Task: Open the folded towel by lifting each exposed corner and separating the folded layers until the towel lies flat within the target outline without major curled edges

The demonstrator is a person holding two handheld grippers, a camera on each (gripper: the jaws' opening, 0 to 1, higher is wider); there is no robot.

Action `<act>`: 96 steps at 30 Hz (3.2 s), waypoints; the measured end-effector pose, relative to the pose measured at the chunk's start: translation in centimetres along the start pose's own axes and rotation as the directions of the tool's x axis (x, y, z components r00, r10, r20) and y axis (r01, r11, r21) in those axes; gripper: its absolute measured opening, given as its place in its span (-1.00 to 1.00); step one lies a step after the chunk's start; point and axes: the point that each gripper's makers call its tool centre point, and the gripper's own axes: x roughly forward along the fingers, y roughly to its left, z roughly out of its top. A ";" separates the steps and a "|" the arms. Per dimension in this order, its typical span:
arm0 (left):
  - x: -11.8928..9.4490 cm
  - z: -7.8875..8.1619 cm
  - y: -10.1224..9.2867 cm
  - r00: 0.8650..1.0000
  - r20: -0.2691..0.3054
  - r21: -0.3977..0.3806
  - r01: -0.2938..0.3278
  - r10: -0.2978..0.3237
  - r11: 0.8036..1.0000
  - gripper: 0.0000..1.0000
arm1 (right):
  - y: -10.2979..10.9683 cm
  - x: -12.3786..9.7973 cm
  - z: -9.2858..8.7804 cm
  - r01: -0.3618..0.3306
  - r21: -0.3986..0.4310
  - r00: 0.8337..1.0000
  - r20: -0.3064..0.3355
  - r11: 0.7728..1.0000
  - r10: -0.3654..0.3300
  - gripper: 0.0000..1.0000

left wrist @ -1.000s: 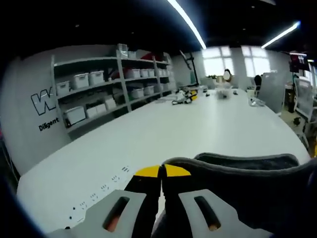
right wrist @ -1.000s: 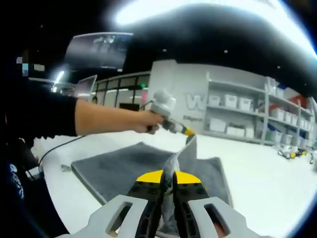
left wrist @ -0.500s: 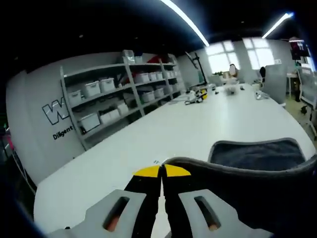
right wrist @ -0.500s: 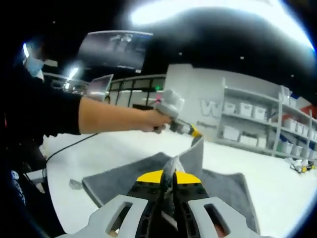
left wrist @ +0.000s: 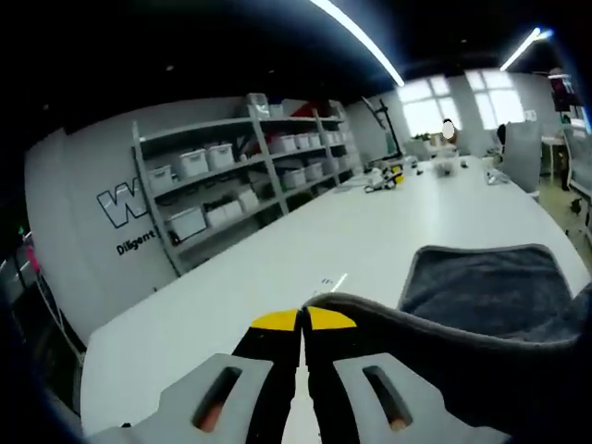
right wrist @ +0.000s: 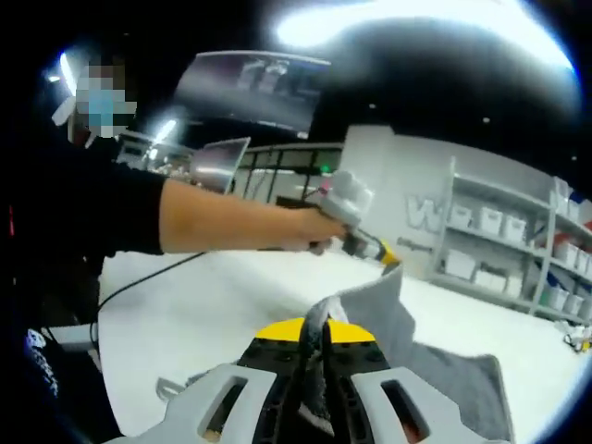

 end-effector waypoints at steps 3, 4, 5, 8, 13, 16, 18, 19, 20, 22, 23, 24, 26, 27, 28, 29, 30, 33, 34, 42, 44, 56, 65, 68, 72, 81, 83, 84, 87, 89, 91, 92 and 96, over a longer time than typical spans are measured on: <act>-1.3 -1.0 2.1 0.996 -0.046 0.089 -0.078 0.082 0.993 -0.99 | 1.2 1.1 0.3 -0.030 0.000 1.000 -0.002 1.000 0.030 -0.98; -1.5 -1.1 2.2 0.996 -0.046 0.080 -0.073 0.077 0.994 -0.99 | 1.7 1.7 0.2 -0.044 0.000 0.999 -0.015 0.999 0.044 -0.98; -1.9 -1.3 2.4 0.996 -0.049 0.083 -0.076 0.080 0.994 -0.99 | 1.9 2.0 0.1 -0.048 -0.001 0.999 -0.021 0.999 0.048 -0.98; -2.8 -1.8 3.1 0.994 -0.058 0.106 -0.089 0.095 0.990 -0.99 | 2.7 3.1 0.3 -0.063 0.002 0.998 -0.029 0.998 0.063 -0.98; -4.4 -2.9 4.9 0.990 -0.073 0.117 -0.110 0.119 0.987 -0.99 | 4.2 4.2 1.1 -0.094 -0.014 0.995 -0.026 0.995 0.094 -0.98; -5.3 -3.7 6.0 0.988 -0.084 0.106 -0.121 0.130 0.987 -0.99 | 5.2 4.9 1.5 -0.119 -0.032 0.993 -0.026 0.992 0.118 -0.98; -5.7 -4.1 6.5 0.987 -0.091 0.108 -0.125 0.135 0.986 -0.99 | 5.9 5.4 1.7 -0.136 -0.038 0.991 -0.026 0.990 0.135 -0.98; -6.0 -4.4 6.8 0.986 -0.094 0.109 -0.128 0.138 0.986 -0.99 | 6.3 5.7 1.8 -0.148 -0.043 0.989 -0.028 0.988 0.147 -0.98; -6.2 -4.6 7.1 0.985 -0.096 0.109 -0.130 0.141 0.985 -0.99 | 6.8 6.0 1.9 -0.160 -0.051 0.987 -0.030 0.986 0.158 -0.98; -6.8 -5.6 7.8 0.981 -0.120 0.126 -0.139 0.154 0.982 -0.99 | 7.6 6.7 2.0 -0.179 -0.066 0.984 -0.038 0.982 0.177 -0.98; -7.0 -5.9 8.1 0.978 -0.131 0.134 -0.144 0.162 0.980 -0.99 | 8.2 7.0 2.2 -0.195 -0.079 0.980 -0.042 0.978 0.193 -0.98; -7.2 -6.1 8.3 0.977 -0.134 0.136 -0.148 0.166 0.980 -0.99 | 8.9 7.3 2.3 -0.213 -0.097 0.977 -0.045 0.972 0.209 -0.98; -8.0 -6.7 9.2 0.969 -0.158 0.154 -0.168 0.192 0.974 -0.99 | 10.3 8.0 2.6 -0.247 -0.127 0.969 -0.056 0.961 0.242 -0.98; -8.4 -7.0 9.5 0.963 -0.172 0.177 -0.175 0.205 0.969 -0.99 | 10.7 8.4 2.8 -0.256 -0.132 0.966 -0.058 0.957 0.251 -0.98; -8.6 -7.1 9.6 0.963 -0.174 0.179 -0.175 0.206 0.968 -0.99 | 11.1 8.7 3.0 -0.263 -0.140 0.965 -0.060 0.955 0.257 -0.98; -8.9 -7.3 9.7 0.962 -0.177 0.181 -0.176 0.208 0.968 -0.99 | 11.4 9.0 3.2 -0.270 -0.145 0.963 -0.059 0.952 0.264 -0.98; -9.2 -7.4 9.8 0.961 -0.178 0.184 -0.177 0.210 0.967 -0.99 | 11.7 9.3 3.5 -0.276 -0.147 0.961 -0.057 0.950 0.271 -0.98; -10.2 -7.7 10.4 0.958 -0.184 0.188 -0.185 0.220 0.965 -0.99 | 12.9 10.2 4.1 -0.299 -0.167 0.954 -0.061 0.940 0.293 -0.98; -10.5 -7.8 10.6 0.957 -0.186 0.190 -0.188 0.223 0.964 -0.99 | 13.2 10.3 4.2 -0.306 -0.175 0.952 -0.065 0.936 0.299 -0.98; -13.5 -10.1 12.9 0.924 -0.259 0.245 -0.220 0.282 0.944 -0.99 | 16.2 11.9 5.0 -0.363 -0.247 0.932 -0.086 0.899 0.352 -0.98; -14.2 -10.9 13.7 0.912 -0.277 0.253 -0.235 0.303 0.939 -1.00 | 17.3 12.8 5.0 -0.378 -0.258 0.926 -0.097 0.889 0.366 -0.98; -16.6 -13.3 15.0 0.905 -0.322 0.175 -0.232 0.278 0.957 -1.00 | 21.7 15.0 2.1 -0.467 -0.249 0.883 -0.180 0.848 0.433 -0.98; -18.6 -9.1 12.8 0.957 -0.194 0.078 -0.206 0.217 0.975 -0.99 | 22.8 15.4 1.8 -0.486 -0.254 0.873 -0.194 0.836 0.448 -0.98; -19.6 -9.0 12.1 0.965 -0.160 0.043 -0.203 0.207 0.978 -0.99 | 22.7 15.4 1.9 -0.477 -0.273 0.878 -0.187 0.835 0.440 -0.98; -19.7 -10.7 13.2 0.960 -0.183 0.009 -0.214 0.212 0.977 -0.99 | 23.0 15.5 1.9 -0.481 -0.256 0.876 -0.185 0.838 0.446 -0.98; -18.0 -16.8 12.6 0.920 -0.366 -0.029 -0.161 0.139 0.987 -0.82 | 24.0 15.2 2.2 -0.488 -0.283 0.873 -0.172 0.826 0.457 -1.00; -16.1 -18.5 13.6 0.904 -0.405 -0.026 -0.160 0.136 0.987 -0.69 | 23.8 15.2 1.9 -0.482 -0.302 0.876 -0.182 0.822 0.447 -1.00; -15.6 -19.5 13.4 0.894 -0.430 -0.028 -0.154 0.127 0.988 -0.63 | 23.7 15.2 1.7 -0.482 -0.306 0.876 -0.184 0.821 0.445 -1.00; -14.2 -21.3 12.6 0.883 -0.460 -0.078 -0.142 0.090 0.987 -0.55 | 22.9 14.8 0.8 -0.476 -0.335 0.879 -0.211 0.813 0.428 -0.98; -13.3 -21.9 12.4 0.881 -0.469 -0.128 -0.139 0.063 0.982 -0.51 | 23.1 14.0 -0.7 -0.526 -0.315 0.847 -0.279 0.790 0.453 -0.64; -12.6 -22.0 12.2 0.885 -0.462 -0.143 -0.135 0.054 0.981 -0.51 | 23.3 12.9 -1.8 -0.569 -0.245 0.811 -0.324 0.785 0.487 -0.53; -12.3 -22.1 12.0 0.888 -0.459 -0.160 -0.125 0.038 0.979 -0.53 | 23.3 12.5 -2.3 -0.583 -0.235 0.798 -0.344 0.778 0.494 -0.46; -11.8 -22.8 11.6 0.874 -0.485 -0.188 -0.121 0.015 0.975 -0.75 | 22.7 12.8 -3.1 -0.574 -0.242 0.803 -0.351 0.782 0.481 -0.27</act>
